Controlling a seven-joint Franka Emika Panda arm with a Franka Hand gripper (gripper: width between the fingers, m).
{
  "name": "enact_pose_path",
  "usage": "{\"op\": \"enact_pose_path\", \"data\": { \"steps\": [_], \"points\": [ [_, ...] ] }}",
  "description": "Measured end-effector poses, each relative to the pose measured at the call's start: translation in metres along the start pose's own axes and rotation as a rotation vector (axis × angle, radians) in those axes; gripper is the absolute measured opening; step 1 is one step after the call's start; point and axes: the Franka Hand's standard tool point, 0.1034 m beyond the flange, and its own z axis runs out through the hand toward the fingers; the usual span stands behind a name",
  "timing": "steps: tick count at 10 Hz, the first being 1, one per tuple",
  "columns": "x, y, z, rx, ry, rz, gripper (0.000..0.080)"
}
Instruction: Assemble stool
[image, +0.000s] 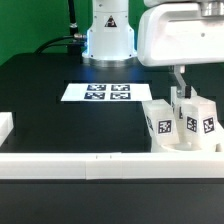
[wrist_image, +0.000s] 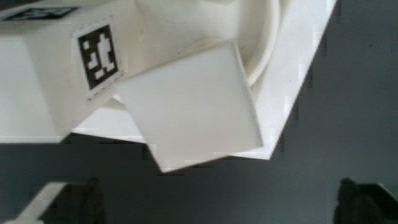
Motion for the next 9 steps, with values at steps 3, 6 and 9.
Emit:
{"op": "enact_pose_path", "data": {
  "steps": [3,6,9],
  "points": [
    [-0.002,0.000,0.004,-0.002,-0.003,-0.010,0.0649],
    [-0.006,-0.002,0.010,0.001,-0.034,-0.011,0.0649],
    [-0.019,-0.007,0.009,0.024,-0.237,0.010,0.0649]
  ]
}}
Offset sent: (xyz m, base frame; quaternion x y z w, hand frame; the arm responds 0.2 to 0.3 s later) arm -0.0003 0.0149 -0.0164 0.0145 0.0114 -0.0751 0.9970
